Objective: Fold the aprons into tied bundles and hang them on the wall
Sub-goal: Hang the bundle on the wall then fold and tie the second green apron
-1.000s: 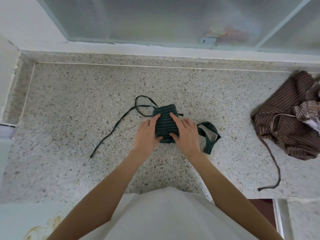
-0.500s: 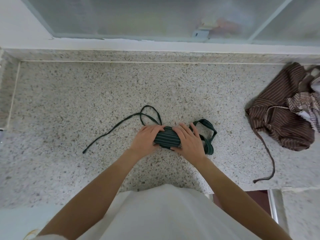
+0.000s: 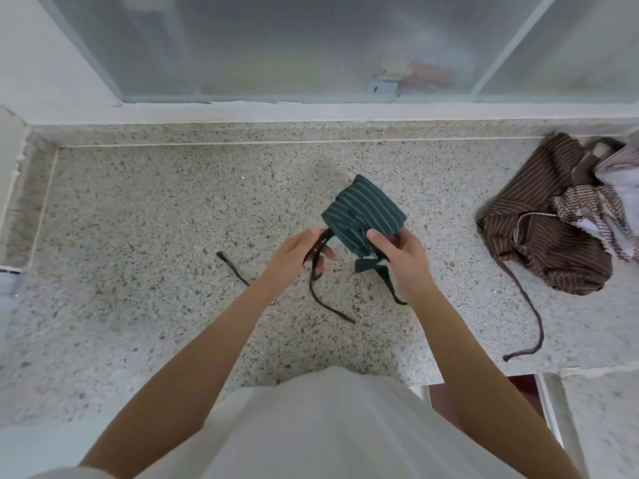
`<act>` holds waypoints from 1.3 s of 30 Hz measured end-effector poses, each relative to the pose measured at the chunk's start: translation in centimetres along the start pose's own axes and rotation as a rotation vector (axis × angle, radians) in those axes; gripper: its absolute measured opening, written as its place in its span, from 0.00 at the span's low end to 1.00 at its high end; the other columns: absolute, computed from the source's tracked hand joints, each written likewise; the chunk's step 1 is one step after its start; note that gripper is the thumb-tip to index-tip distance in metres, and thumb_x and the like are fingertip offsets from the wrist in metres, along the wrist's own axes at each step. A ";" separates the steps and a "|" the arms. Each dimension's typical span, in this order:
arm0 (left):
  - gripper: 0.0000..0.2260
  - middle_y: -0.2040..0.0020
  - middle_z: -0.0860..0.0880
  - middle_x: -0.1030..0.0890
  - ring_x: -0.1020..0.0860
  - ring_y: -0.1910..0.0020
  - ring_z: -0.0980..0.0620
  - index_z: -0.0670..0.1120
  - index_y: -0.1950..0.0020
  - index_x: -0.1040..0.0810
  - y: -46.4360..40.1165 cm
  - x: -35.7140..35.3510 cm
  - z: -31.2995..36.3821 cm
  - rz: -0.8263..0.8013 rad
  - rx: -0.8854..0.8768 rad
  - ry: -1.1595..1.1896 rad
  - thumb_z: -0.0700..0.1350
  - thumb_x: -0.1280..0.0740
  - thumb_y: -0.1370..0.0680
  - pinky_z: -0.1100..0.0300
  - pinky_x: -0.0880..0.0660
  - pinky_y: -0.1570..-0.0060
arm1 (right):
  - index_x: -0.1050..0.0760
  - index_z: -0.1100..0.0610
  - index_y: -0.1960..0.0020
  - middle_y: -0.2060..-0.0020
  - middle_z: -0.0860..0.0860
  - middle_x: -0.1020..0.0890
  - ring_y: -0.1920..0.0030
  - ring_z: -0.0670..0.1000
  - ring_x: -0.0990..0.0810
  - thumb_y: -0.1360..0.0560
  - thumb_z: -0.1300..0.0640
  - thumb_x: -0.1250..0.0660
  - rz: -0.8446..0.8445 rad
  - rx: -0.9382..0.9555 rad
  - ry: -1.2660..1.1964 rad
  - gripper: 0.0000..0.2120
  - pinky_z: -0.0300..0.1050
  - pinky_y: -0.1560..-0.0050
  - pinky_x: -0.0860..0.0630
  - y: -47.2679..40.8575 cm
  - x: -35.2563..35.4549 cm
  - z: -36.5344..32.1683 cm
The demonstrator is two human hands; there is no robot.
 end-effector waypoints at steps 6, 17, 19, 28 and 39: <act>0.12 0.73 0.53 0.23 0.30 0.78 0.57 0.47 0.56 0.20 3.1 1.6 -2.4 0.157 0.037 -0.299 0.46 0.41 0.19 0.67 0.34 0.78 | 0.24 0.63 0.43 0.55 0.51 0.17 0.56 0.48 0.19 0.25 0.53 0.32 0.157 -0.120 -0.305 0.15 0.42 0.54 0.25 1.3 3.1 0.5; 0.14 0.41 0.53 0.23 0.27 0.41 0.58 0.49 0.36 0.30 5.8 1.5 -1.6 0.104 -0.049 -0.670 0.45 0.36 0.21 0.62 0.34 0.42 | 0.26 0.58 0.36 0.41 0.51 0.20 0.37 0.51 0.24 0.37 0.38 0.25 0.016 -0.113 -0.187 0.36 0.54 0.30 0.36 4.7 1.4 1.0; 0.12 0.42 0.54 0.23 0.27 0.41 0.59 0.50 0.39 0.28 5.9 0.4 0.9 0.182 -0.206 -0.631 0.46 0.35 0.22 0.63 0.33 0.40 | 0.26 0.60 0.37 0.42 0.52 0.19 0.39 0.51 0.23 0.31 0.43 0.27 -0.009 -0.099 -0.192 0.29 0.53 0.31 0.35 4.9 1.1 0.6; 0.08 0.64 0.57 0.21 0.24 0.68 0.60 0.48 0.46 0.23 5.2 -4.2 2.3 0.145 -0.252 -0.591 0.48 0.41 0.19 0.65 0.29 0.64 | 0.27 0.60 0.38 0.45 0.56 0.18 0.42 0.54 0.21 0.25 0.52 0.32 -0.007 0.002 -0.246 0.19 0.54 0.35 0.30 5.4 1.1 -0.6; 0.11 0.57 0.51 0.21 0.29 0.59 0.57 0.47 0.47 0.20 5.8 -3.5 6.4 -0.011 -0.464 -1.263 0.50 0.38 0.21 0.59 0.29 0.48 | 0.27 0.51 0.38 0.45 0.48 0.19 0.45 0.52 0.21 0.30 0.62 0.29 -0.196 0.694 1.298 0.22 0.53 0.36 0.32 4.8 -0.4 -2.8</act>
Point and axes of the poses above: each hand's wrist, its own y-axis away from the middle knuckle, its own x-axis out of the back of the hand, z = x × y, the point moved 10 cm from there along -y, towards the middle knuckle
